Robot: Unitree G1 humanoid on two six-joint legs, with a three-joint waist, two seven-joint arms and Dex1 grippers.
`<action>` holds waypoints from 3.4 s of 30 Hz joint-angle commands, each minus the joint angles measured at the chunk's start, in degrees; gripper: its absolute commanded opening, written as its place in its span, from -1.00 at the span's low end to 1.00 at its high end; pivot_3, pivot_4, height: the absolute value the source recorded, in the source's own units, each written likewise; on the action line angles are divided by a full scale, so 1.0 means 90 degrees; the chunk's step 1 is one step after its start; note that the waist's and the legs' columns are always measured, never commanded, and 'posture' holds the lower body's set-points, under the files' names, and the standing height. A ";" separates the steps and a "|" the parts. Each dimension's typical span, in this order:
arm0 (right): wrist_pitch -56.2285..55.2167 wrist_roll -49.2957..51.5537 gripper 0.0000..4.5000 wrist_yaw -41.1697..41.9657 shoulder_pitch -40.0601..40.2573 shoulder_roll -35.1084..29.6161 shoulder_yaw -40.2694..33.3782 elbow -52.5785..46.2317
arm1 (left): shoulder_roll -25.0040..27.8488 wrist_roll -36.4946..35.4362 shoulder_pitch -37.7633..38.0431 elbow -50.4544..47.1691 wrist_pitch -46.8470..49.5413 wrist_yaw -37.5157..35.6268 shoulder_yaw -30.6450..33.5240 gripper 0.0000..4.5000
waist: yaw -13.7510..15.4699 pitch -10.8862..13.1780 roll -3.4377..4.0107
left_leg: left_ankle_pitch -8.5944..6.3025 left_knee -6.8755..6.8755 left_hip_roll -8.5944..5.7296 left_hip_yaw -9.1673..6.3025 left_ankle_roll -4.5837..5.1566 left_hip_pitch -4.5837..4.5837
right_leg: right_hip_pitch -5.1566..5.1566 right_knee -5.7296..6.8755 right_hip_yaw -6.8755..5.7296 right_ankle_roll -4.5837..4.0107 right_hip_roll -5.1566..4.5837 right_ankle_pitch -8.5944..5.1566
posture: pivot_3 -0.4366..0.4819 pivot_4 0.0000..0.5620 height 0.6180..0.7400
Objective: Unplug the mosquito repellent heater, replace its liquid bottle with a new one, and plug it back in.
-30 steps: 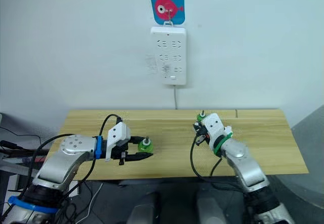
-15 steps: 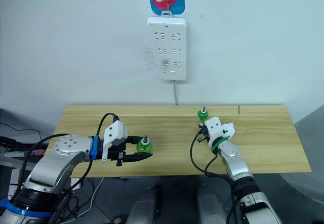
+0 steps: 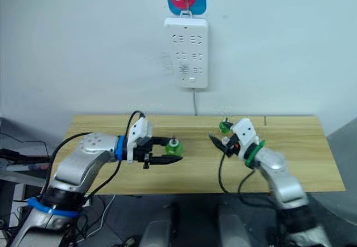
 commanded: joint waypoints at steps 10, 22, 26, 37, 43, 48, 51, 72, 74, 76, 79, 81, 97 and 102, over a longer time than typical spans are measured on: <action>0.2511 0.2099 0.54 0.0046 -0.1261 -0.0584 -0.0337 -0.1523 | -0.0806 -0.0107 -0.1110 0.0531 -0.0649 -0.0583 -0.0280 0.01 | -0.0203 -0.0214 -0.0029 | 0.0002 0.0023 0.0000 0.0002 -0.0001 0.0006 | 0.0010 0.0001 0.0001 0.0004 0.0006 0.0003 | -0.36 -0.50 1.00; 0.2181 0.1753 -0.23 0.0106 -0.1453 -0.0276 -0.0043 -0.1286 | -0.0693 -0.0139 -0.1092 0.0385 -0.0659 -0.0537 -0.0223 0.01 | -0.0200 -0.0307 -0.0029 | 0.0002 0.0023 -0.0002 0.0002 -0.0001 0.0004 | 0.0010 0.0003 0.0001 0.0004 0.0004 0.0003 | -0.29 -0.53 1.00; 0.2027 0.1582 -0.64 0.0232 -0.1472 -0.0309 0.0058 -0.1239 | -0.0662 -0.0139 -0.1070 0.0399 -0.0674 -0.0544 -0.0224 0.01 | -0.0199 -0.0317 -0.0027 | 0.0002 0.0022 -0.0002 0.0001 -0.0001 0.0004 | 0.0010 0.0003 0.0000 0.0002 0.0004 0.0004 | -0.28 -0.53 1.00; 0.2045 0.1749 -0.64 0.0355 -0.1602 -0.0293 -0.0209 -0.1072 | -0.0676 0.0138 -0.1188 0.0870 -0.0943 -0.0452 -0.0279 0.43 | -0.0196 -0.0392 -0.0024 | 0.0002 0.0023 -0.0002 0.0001 0.0000 0.0004 | 0.0010 0.0006 -0.0001 -0.0008 0.0004 0.0010 | -0.28 -0.55 1.00; 0.2383 0.2351 -0.64 0.0236 -0.1628 -0.0279 -0.0777 -0.0986 | -0.0313 -0.0266 -0.1014 0.0802 0.0223 -0.0787 -0.0244 1.00 | -0.0200 -0.0446 -0.0026 | 0.0002 0.0023 -0.0002 0.0000 0.0000 0.0005 | 0.0010 0.0008 -0.0001 -0.0010 0.0005 0.0011 | -0.28 -0.58 1.00; 0.2804 0.3108 -0.64 -0.0466 -0.1609 0.0062 -0.1516 -0.0810 | -0.0656 -0.1139 -0.1030 0.0541 0.1560 0.0156 0.0488 1.00 | -0.0195 -0.0490 -0.0035 | 0.0001 0.0025 -0.0002 -0.0003 0.0000 0.0004 | 0.0011 0.0011 -0.0003 -0.0010 0.0004 0.0011 | -0.26 -0.62 1.00; 0.3017 0.3852 -0.64 -0.1365 -0.1550 0.0571 -0.2131 -0.0695 | -0.0869 -0.1939 -0.0830 0.0051 0.2673 0.0808 0.0959 1.00 | -0.0193 -0.0533 -0.0044 | 0.0002 0.0028 -0.0001 -0.0009 0.0000 0.0004 | 0.0014 0.0012 -0.0005 -0.0012 0.0003 0.0013 | -0.23 -0.63 1.00; 0.1546 0.8831 -0.64 -0.6023 -0.0794 0.2141 -0.2223 -0.1097 | -0.3118 -0.5954 -0.1088 -0.0457 0.4699 0.5390 0.2822 1.00 | -0.0186 -0.0729 -0.0010 | 0.0001 0.0030 -0.0005 -0.0005 0.0001 0.0009 | 0.0022 0.0016 0.0001 -0.0024 0.0005 0.0019 | -0.21 -0.62 1.00; 0.1467 0.8871 -0.64 -0.6051 -0.0761 0.2062 -0.2092 -0.1142 | -0.3177 -0.6218 -0.1135 -0.0436 0.4685 0.5630 0.2808 1.00 | -0.0186 -0.0735 -0.0006 | 0.0001 0.0030 -0.0006 -0.0006 0.0001 0.0009 | 0.0024 0.0014 0.0000 -0.0023 0.0005 0.0019 | -0.21 -0.62 1.00; 0.1384 0.8935 -0.64 -0.6051 -0.0736 0.1980 -0.1992 -0.1182 | -0.3219 -0.6513 -0.1145 -0.0381 0.4660 0.5901 0.2810 1.00 | -0.0186 -0.0739 -0.0003 | 0.0001 0.0030 -0.0006 -0.0005 0.0001 0.0010 | 0.0024 0.0014 0.0001 -0.0021 0.0007 0.0018 | -0.21 -0.62 1.00; 0.1298 0.8991 -0.64 -0.5997 -0.0720 0.1851 -0.1857 -0.1225 | -0.3199 -0.6843 -0.1161 -0.0295 0.4625 0.6138 0.2753 1.00 | -0.0185 -0.0742 -0.0002 | 0.0001 0.0030 -0.0006 -0.0006 0.0001 0.0010 | 0.0024 0.0014 0.0000 -0.0019 0.0008 0.0017 | -0.21 -0.62 1.00; 0.1254 0.8994 -0.64 -0.5957 -0.0715 0.1773 -0.1790 -0.1241 | -0.3192 -0.6994 -0.1171 -0.0253 0.4568 0.6262 0.2722 1.00 | -0.0183 -0.0742 -0.0001 | 0.0001 0.0030 -0.0006 -0.0006 0.0001 0.0010 | 0.0024 0.0014 0.0001 -0.0016 0.0008 0.0015 | -0.21 -0.62 1.00; 0.1043 0.9115 -0.64 -0.5748 -0.0640 0.1400 -0.1410 -0.1383 | -0.2914 -0.7102 -0.1095 -0.0175 0.4306 0.6118 0.2421 0.04 | -0.0179 -0.0747 0.0000 | 0.0001 0.0030 -0.0007 -0.0005 0.0001 0.0010 | 0.0025 0.0012 0.0003 -0.0013 0.0009 0.0013 | -0.22 -0.62 1.00; 0.1012 0.9191 -0.64 -0.5737 -0.0542 0.1267 -0.1354 -0.1400 | -0.2835 -0.7003 -0.0971 -0.0266 0.4239 0.5940 0.2311 0.04 | -0.0176 -0.0750 0.0002 | 0.0001 0.0030 -0.0006 -0.0005 0.0001 0.0010 | 0.0025 0.0012 0.0003 -0.0014 0.0009 0.0013 | -0.21 -0.63 1.00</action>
